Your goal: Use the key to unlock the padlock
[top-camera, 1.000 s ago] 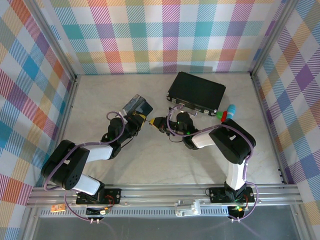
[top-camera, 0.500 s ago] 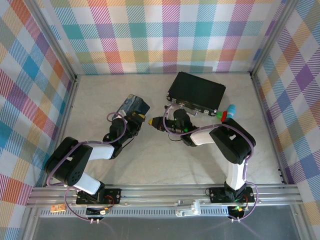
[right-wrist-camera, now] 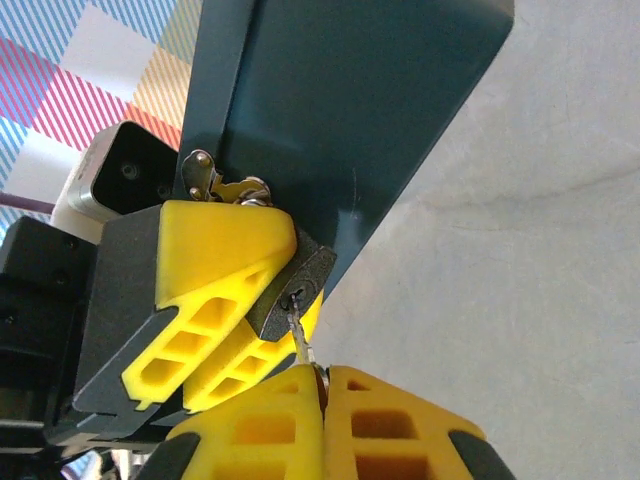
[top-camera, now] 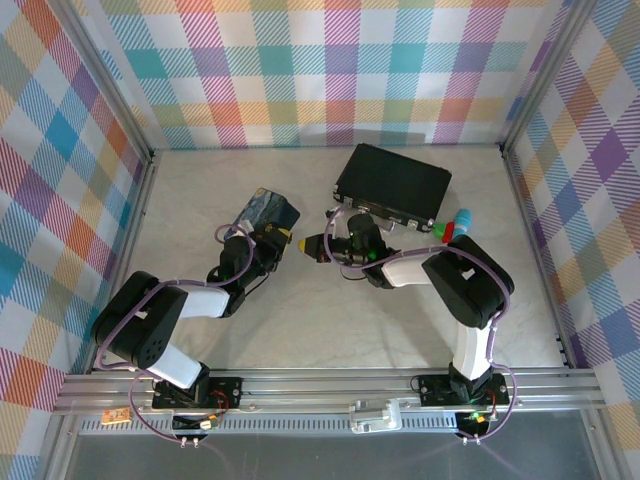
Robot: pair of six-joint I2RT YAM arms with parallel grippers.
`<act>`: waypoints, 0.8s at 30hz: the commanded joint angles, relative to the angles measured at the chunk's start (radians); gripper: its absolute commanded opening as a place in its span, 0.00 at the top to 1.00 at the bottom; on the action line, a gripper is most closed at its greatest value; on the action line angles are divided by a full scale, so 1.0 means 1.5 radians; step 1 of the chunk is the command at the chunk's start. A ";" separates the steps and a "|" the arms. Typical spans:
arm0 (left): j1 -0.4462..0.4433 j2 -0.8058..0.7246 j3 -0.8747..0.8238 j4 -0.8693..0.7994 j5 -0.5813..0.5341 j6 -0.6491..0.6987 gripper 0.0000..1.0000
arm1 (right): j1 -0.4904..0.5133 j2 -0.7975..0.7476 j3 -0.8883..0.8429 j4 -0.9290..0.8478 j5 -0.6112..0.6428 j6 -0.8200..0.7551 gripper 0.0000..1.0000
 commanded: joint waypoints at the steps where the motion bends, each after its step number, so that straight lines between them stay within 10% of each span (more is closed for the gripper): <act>1: -0.041 0.000 0.026 0.041 0.171 -0.008 1.00 | 0.006 0.005 0.048 0.118 -0.111 0.114 1.00; 10: -0.041 -0.001 0.020 0.001 0.193 0.022 1.00 | -0.018 0.079 0.096 0.258 -0.199 0.330 1.00; 17: -0.041 0.013 0.039 -0.005 0.221 0.022 1.00 | -0.018 0.067 0.101 0.183 -0.201 0.233 1.00; 24: -0.042 0.003 0.055 -0.039 0.259 0.059 1.00 | -0.021 0.089 0.148 0.182 -0.180 0.360 1.00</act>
